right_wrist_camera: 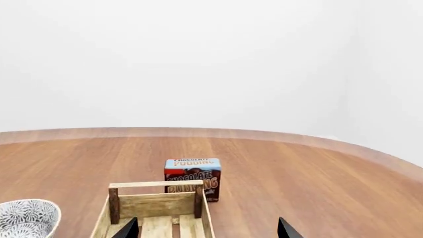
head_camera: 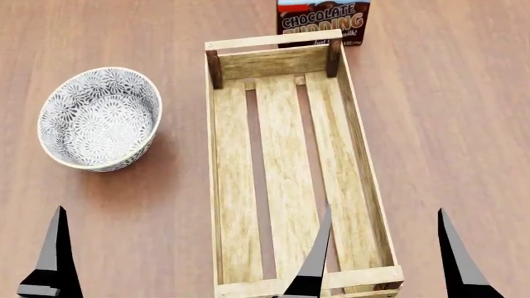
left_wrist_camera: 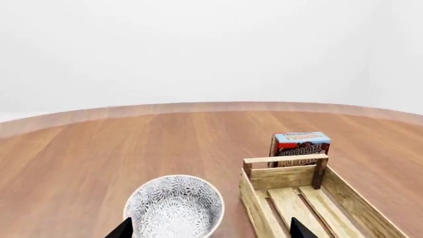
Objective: Pick up the bowl on the left and put it in the tray.
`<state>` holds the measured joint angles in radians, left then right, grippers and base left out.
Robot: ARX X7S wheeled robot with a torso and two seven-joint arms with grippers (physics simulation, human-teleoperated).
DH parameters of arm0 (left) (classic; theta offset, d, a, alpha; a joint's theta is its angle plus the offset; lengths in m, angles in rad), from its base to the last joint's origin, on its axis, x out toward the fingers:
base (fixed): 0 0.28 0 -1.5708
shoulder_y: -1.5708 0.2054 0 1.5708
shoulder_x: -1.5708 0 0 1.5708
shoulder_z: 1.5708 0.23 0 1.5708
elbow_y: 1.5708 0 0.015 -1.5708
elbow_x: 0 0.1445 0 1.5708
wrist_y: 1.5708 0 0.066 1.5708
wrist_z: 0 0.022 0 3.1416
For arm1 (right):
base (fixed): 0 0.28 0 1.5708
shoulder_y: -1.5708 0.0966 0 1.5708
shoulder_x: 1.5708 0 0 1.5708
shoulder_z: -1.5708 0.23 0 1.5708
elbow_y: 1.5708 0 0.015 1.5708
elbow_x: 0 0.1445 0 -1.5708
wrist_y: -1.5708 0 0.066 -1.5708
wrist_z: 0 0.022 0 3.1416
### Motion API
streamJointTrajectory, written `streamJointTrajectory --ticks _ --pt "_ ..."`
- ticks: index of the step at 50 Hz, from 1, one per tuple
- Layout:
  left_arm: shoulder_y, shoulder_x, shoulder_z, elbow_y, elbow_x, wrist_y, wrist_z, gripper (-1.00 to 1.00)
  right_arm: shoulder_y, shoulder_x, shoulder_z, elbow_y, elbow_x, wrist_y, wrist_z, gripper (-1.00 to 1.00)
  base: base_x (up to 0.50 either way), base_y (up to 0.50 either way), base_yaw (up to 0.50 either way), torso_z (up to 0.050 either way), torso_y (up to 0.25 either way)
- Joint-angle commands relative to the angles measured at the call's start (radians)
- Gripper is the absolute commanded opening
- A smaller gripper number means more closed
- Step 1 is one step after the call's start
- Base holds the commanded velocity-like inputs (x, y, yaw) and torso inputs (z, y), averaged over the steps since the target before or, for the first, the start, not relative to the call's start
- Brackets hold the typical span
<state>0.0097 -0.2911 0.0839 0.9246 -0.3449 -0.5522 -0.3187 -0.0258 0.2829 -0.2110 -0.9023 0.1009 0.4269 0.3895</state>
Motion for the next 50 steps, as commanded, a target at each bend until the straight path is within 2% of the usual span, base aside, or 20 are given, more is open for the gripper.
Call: streamJointTrajectory --ticks 1,6,16,21,26,37,45,48,50 --pt "-0.089 -0.008 -0.018 0.024 -0.061 -0.159 -0.045 1.00 -0.004 0.007 0.003 -0.001 0.007 -0.004 0.010 1.00 0.00 0.00 0.00 0.000 0.000" --pt "-0.203 0.015 -0.066 0.009 -0.160 -0.285 -0.068 1.00 0.001 0.008 0.002 -0.006 0.014 0.007 0.014 1.00 0.00 0.00 0.00 0.000 0.000" --pt "-0.364 0.098 -0.207 -0.088 -0.372 -0.409 -0.100 1.00 0.003 0.013 0.006 -0.007 0.025 0.010 0.019 1.00 0.00 0.00 0.00 0.000 0.000" --pt "-0.418 0.175 -0.320 -0.169 -0.499 -0.415 -0.122 1.00 0.005 0.014 0.002 -0.006 0.028 0.012 0.022 1.00 0.00 0.00 0.00 0.000 0.000" --pt "-0.482 0.219 -0.381 -0.248 -0.598 -0.444 -0.171 1.00 0.004 0.017 0.000 0.001 0.031 0.006 0.023 1.00 0.00 0.00 0.00 0.000 0.000" --pt "-0.571 0.268 -0.424 -0.367 -0.633 -0.438 -0.317 1.00 0.003 0.024 0.003 0.007 0.042 0.001 0.027 1.00 0.00 0.00 0.00 0.000 0.000" --pt "-0.598 0.271 -0.388 -0.449 -0.610 -0.371 -0.380 1.00 0.008 0.029 0.001 -0.005 0.047 0.016 0.033 1.00 0.00 0.00 0.00 0.000 0.000" --pt "-0.613 0.265 -0.355 -0.524 -0.569 -0.324 -0.356 1.00 0.007 0.031 0.005 -0.001 0.052 0.017 0.035 1.00 0.00 0.00 0.00 0.000 0.000" --pt "-0.635 0.270 -0.358 -0.542 -0.581 -0.330 -0.397 1.00 0.009 0.033 0.003 -0.003 0.052 0.021 0.036 1.00 0.00 0.00 0.00 0.000 0.000"
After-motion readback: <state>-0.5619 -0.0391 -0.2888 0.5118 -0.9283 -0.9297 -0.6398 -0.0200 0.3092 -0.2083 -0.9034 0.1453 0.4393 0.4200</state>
